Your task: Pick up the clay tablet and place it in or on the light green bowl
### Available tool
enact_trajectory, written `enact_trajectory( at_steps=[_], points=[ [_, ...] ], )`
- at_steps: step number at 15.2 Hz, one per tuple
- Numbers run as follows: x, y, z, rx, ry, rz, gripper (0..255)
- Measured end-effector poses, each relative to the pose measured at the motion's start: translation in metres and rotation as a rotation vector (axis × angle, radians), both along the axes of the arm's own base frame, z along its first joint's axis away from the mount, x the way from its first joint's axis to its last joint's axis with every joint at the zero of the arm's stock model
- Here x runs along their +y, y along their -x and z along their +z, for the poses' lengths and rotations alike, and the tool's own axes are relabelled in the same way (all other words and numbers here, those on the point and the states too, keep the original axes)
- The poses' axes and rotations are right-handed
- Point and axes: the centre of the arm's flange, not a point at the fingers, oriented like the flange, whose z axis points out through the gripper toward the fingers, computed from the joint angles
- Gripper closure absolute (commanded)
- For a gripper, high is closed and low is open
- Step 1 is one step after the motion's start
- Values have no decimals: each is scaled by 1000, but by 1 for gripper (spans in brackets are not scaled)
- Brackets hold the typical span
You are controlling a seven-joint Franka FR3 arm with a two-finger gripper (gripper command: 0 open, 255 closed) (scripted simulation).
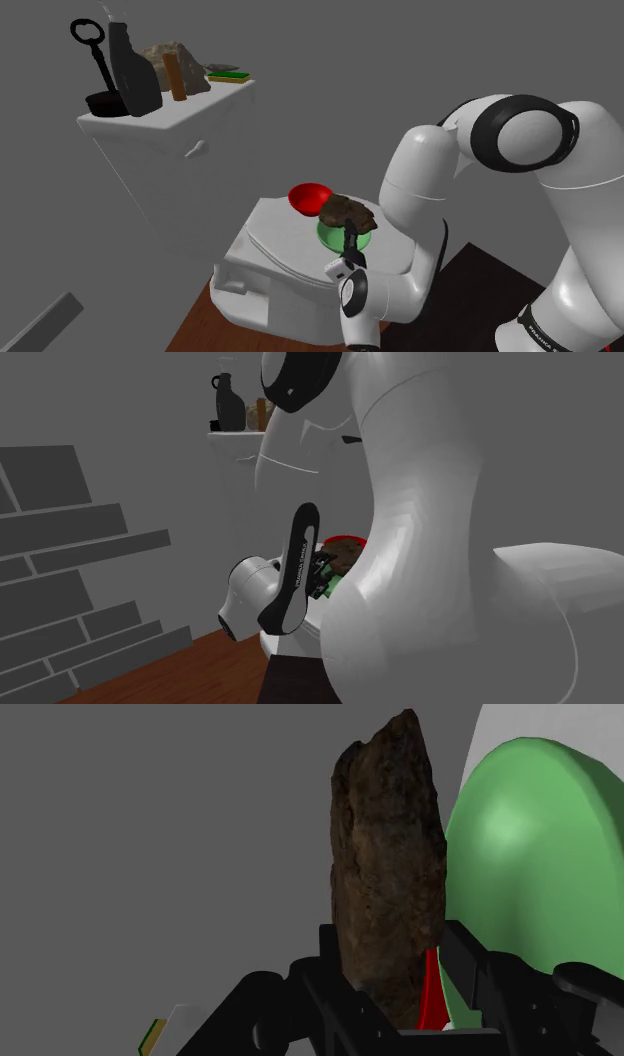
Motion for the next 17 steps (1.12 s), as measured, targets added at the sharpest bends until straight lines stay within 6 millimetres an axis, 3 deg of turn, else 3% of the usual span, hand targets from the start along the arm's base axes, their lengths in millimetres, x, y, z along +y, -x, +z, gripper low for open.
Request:
enact_trajectory(
  at_steps=[3,4,11,14,17],
  points=[
    [0,-1,-1,-3,-3,-2,255],
    [0,-2,0,-2,-4,-1,0],
    [-2,-8,7,-62,38,-25,0],
    [19,23,-6,23,-21,-9,0],
    [26,35,-11,61,-49,-2,0]
  ],
)
